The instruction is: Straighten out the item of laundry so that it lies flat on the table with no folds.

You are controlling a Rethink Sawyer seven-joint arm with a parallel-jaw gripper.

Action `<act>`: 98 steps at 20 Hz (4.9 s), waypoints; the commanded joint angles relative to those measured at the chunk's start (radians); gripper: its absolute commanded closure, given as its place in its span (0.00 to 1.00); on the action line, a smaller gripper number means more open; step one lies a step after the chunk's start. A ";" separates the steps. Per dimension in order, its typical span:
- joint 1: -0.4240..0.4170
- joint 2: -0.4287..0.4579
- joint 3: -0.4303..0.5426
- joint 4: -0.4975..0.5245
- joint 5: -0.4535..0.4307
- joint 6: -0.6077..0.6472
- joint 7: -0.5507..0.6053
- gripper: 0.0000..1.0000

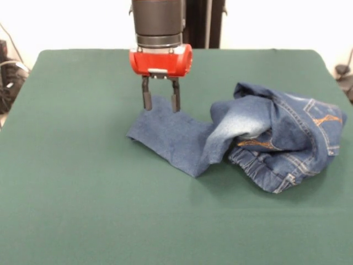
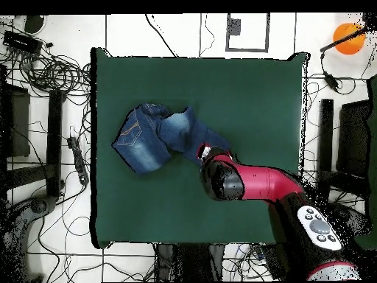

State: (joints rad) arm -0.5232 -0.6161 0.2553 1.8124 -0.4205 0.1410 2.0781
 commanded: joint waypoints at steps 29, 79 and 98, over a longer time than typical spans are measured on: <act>-0.081 0.060 0.114 0.102 -0.076 -0.018 -0.003 0.00; 0.006 0.247 0.009 -0.060 -0.143 -0.112 0.062 0.00; -0.018 0.160 0.028 -0.025 -0.121 -0.010 0.031 0.00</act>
State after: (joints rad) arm -0.5710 -0.4682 0.2510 1.8376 -0.5665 0.0109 2.0781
